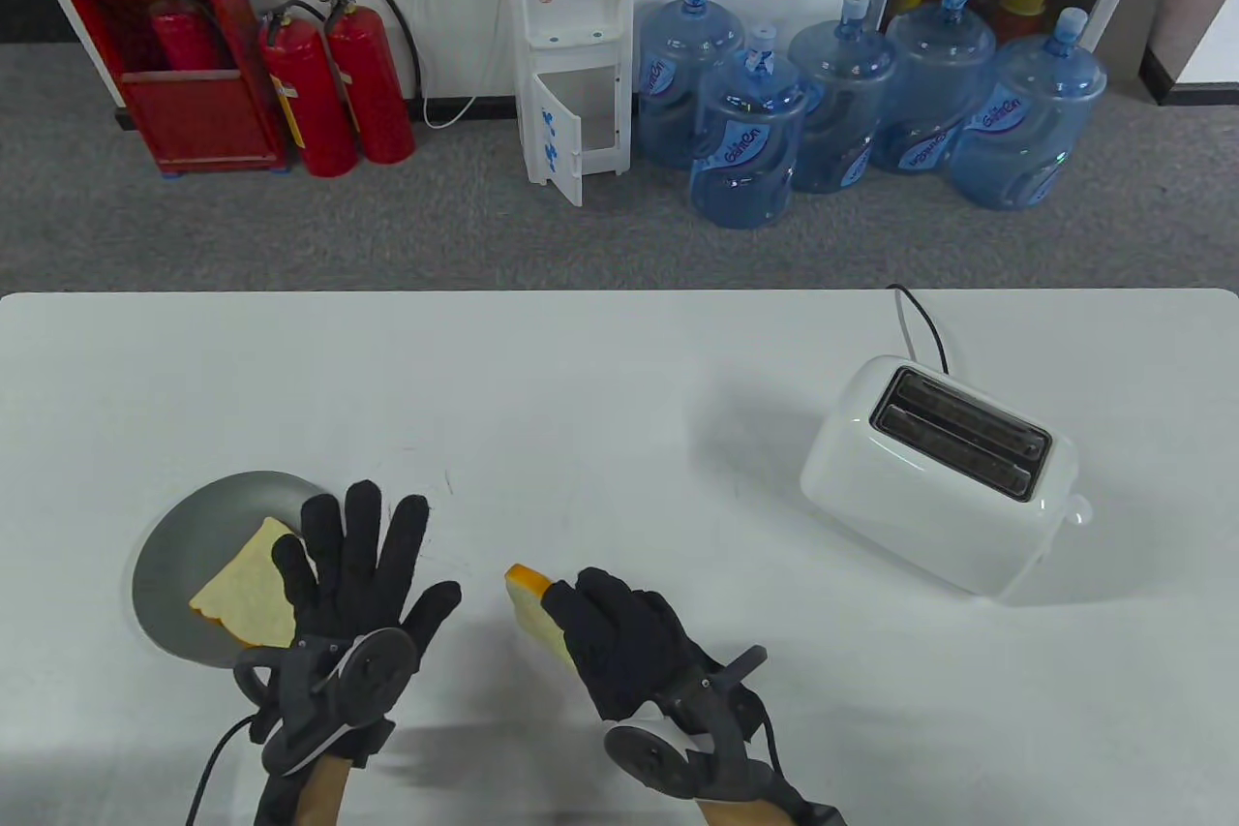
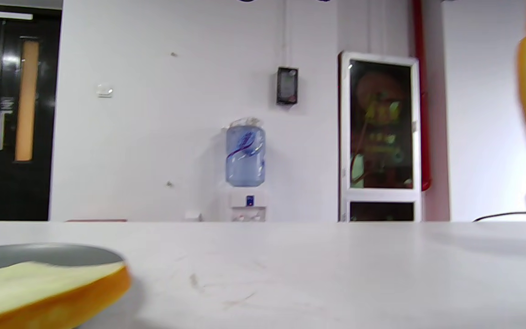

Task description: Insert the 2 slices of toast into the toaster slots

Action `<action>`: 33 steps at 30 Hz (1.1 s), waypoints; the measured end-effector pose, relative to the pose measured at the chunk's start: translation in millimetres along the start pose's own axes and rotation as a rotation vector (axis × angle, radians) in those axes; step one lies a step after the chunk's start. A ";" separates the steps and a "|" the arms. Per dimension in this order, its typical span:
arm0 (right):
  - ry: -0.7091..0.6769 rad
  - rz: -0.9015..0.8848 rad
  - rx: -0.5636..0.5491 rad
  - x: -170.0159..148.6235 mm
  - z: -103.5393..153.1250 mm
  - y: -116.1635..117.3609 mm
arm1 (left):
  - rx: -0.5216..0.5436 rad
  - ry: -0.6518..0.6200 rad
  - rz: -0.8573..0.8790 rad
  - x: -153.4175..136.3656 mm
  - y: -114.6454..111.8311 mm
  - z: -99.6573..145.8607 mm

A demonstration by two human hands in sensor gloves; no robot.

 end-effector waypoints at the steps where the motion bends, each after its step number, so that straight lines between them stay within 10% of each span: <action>1: -0.003 0.004 0.000 0.3 0.1 -0.1 | -0.020 0.018 -0.014 -3.3 -2.3 -0.9; 33: 0.012 -0.025 -0.045 -0.2 -19.8 -32.8 | -0.123 0.099 -0.019 -20.2 -11.6 -4.0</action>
Point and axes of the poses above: the tracker on the back of each hand, its own x axis roughly to the thumb side, its own z axis roughly from the fingertips to the wrist, y = z × x, the point moved 2 cm from there along -z, roughly from the wrist to the fingertips, and after that the axes turned 12 degrees about z, right-handed, at the moved point
